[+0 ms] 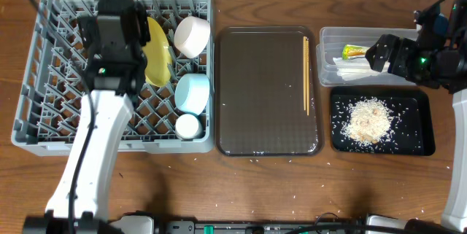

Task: Sort waste into correct bins and load items into the dishwasher
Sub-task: 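Lower the yellow plate upright into the rack and release, then withdraw the left gripper over the dark tray toward the chopsticks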

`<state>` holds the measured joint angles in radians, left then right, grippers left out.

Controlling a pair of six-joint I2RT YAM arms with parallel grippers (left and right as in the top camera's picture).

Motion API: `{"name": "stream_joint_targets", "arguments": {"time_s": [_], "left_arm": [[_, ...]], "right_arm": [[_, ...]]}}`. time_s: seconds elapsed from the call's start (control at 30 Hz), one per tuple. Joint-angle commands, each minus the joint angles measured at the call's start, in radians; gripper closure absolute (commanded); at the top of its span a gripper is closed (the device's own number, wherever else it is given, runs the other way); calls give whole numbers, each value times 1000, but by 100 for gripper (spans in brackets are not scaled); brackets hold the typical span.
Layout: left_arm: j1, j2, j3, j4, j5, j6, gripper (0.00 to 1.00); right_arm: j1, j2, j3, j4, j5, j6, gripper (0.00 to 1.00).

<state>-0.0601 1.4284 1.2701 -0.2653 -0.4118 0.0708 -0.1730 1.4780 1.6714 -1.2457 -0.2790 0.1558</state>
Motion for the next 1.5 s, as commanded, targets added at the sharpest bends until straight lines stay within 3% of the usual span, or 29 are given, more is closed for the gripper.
{"name": "stream_joint_targets", "arguments": {"time_s": [0.0,0.23,0.43,0.63,0.83,1.47], "left_arm": [[2,-65,4,-78,219,-141,12],[2,-89,4,-286,545,-222,10],[2,-89,3,-333,665,-272,10],[-1,-89,4,-336,687,-365,10],[-87,-69,3,-329,715,-412,10],[-302,148,3,-245,715,-425,10]], "right_arm": [[-4,-1,9,-1,2,4,1],[-4,-1,9,-1,2,4,1],[-4,-1,9,-1,2,4,1],[-4,-1,9,-1,2,4,1],[-4,-1,9,-1,2,4,1],[-4,-1,9,-1,2,4,1]]}}
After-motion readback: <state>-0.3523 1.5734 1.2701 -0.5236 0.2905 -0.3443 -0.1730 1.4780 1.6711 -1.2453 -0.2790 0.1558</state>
